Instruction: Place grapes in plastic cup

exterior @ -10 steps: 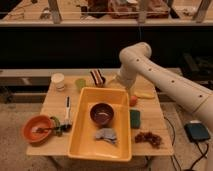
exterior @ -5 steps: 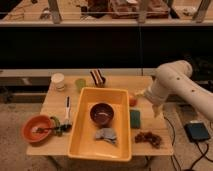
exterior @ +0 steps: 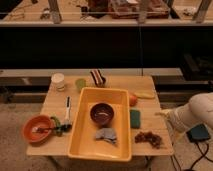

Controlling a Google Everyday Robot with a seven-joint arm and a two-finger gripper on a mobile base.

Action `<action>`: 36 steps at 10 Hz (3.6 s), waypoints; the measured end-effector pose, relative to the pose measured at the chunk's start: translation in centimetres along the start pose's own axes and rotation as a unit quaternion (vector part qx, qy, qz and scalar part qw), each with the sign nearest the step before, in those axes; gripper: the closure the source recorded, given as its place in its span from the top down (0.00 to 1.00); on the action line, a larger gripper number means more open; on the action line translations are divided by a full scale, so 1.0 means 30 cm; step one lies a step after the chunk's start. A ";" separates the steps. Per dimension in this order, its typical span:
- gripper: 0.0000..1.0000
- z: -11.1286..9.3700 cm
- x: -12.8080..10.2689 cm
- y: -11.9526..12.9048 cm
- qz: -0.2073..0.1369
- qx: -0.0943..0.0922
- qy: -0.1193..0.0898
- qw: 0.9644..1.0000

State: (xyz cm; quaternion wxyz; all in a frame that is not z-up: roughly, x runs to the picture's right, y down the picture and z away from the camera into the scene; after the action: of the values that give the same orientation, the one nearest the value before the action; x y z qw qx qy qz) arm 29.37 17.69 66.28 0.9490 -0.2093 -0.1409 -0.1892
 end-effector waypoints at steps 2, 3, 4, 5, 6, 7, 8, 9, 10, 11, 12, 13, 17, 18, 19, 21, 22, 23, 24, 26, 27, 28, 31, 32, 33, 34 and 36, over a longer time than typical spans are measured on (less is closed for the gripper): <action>0.75 0.014 -0.011 -0.019 0.008 -0.005 0.005 1.000; 0.75 0.043 -0.029 -0.046 0.032 -0.009 0.020 0.999; 0.75 0.078 -0.041 -0.059 0.060 -0.011 0.030 0.998; 0.75 0.139 -0.039 -0.064 0.095 -0.016 0.047 0.994; 0.75 0.192 -0.041 -0.074 0.118 -0.022 0.059 0.991; 0.75 0.248 -0.039 -0.082 0.137 -0.028 0.073 0.988; 0.75 0.292 -0.026 -0.087 0.161 -0.030 0.087 0.983; 0.75 0.314 -0.019 -0.093 0.174 -0.027 0.097 0.980; 0.75 0.317 -0.008 -0.097 0.185 -0.024 0.106 0.977; 0.75 0.308 -0.001 -0.108 0.192 -0.019 0.113 0.975; 0.75 0.283 0.011 -0.125 0.202 -0.014 0.121 0.972; 0.75 0.265 0.027 -0.134 0.210 -0.011 0.125 0.970; 0.75 0.288 0.100 -0.133 0.240 -0.015 0.121 0.963; 0.75 0.328 0.124 -0.117 0.245 -0.023 0.115 0.962; 0.75 0.370 0.145 -0.101 0.250 -0.030 0.107 0.962; 0.75 0.440 0.184 -0.071 0.259 -0.037 0.088 0.961; 0.75 0.456 0.195 -0.059 0.263 -0.040 0.080 0.961; 0.75 0.462 0.202 -0.054 0.265 -0.042 0.075 0.960; 0.75 0.466 0.202 -0.053 0.265 -0.044 0.070 0.961; 0.75 0.459 0.181 -0.058 0.258 -0.052 0.058 0.963; 0.75 0.443 0.150 -0.074 0.251 -0.058 0.055 0.965; 0.75 0.420 0.103 -0.098 0.240 -0.071 0.051 0.967; 0.75 0.389 0.051 -0.067 0.236 -0.107 0.048 0.965; 0.75 0.389 0.041 -0.036 0.241 -0.120 0.048 0.962; 0.75 0.392 0.041 -0.006 0.248 -0.127 0.047 0.959; 0.75 0.394 0.044 0.013 0.254 -0.129 0.046 0.958; 0.75 0.419 0.043 0.036 0.250 -0.122 0.021 0.960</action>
State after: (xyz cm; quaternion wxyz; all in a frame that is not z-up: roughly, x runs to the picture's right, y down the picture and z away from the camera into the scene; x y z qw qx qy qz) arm 28.61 23.86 77.32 0.9362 -0.3475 -0.0400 0.0335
